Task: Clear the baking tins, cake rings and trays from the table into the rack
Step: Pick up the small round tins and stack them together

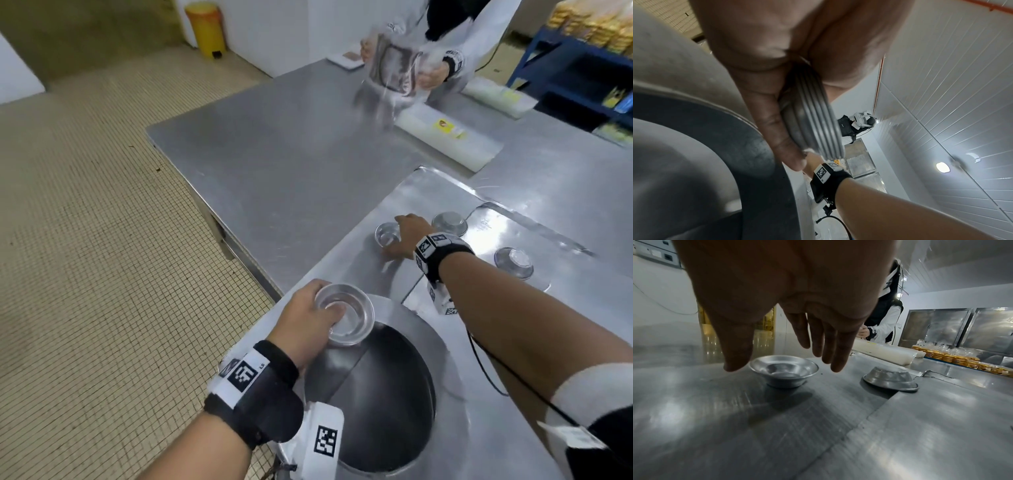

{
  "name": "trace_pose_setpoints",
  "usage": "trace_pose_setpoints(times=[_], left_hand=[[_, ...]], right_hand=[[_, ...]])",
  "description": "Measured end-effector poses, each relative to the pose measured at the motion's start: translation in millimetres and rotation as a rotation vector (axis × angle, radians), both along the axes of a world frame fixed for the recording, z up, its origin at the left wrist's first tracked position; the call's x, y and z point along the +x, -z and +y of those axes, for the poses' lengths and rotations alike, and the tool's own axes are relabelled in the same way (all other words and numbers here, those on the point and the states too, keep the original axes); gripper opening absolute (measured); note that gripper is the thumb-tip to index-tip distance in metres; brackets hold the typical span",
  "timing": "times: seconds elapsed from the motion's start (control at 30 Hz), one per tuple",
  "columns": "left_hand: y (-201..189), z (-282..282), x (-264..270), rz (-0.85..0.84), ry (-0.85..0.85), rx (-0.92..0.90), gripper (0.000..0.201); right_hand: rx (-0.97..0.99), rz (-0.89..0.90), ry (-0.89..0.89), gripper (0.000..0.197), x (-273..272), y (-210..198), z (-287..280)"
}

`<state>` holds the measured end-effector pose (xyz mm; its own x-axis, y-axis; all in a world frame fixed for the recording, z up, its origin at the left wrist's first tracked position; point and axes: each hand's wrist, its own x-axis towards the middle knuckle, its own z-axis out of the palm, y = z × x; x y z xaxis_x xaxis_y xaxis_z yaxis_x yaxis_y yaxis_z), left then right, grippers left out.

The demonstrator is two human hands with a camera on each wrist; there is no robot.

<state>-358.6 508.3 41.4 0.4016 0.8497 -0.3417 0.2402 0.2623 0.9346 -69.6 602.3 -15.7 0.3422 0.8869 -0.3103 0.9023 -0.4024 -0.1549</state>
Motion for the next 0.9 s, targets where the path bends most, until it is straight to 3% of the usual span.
trace_pose_setpoints(times=[0.17,0.3,0.43,0.77,0.9], left_hand=[[5,1,-4,0.016,0.006,-0.008,0.015],[3,-4,-2,-0.013,-0.015,-0.052,0.017],[-6,-14,5,-0.056,-0.019,-0.108,0.019],[-12,-52,18,-0.101,-0.041,-0.174,0.011],[-16,-67,26,-0.098,-0.059,-0.149,0.041]], right_hand=[[-0.015,0.005,0.010,0.087,-5,8,5],[0.016,0.049,0.020,0.078,-10,5,-5],[0.095,0.100,0.037,0.088,-19,-20,-28],[0.261,0.183,-0.075,0.087,-33,-95,-120],[0.329,0.198,-0.135,0.083,-40,-108,-165]])
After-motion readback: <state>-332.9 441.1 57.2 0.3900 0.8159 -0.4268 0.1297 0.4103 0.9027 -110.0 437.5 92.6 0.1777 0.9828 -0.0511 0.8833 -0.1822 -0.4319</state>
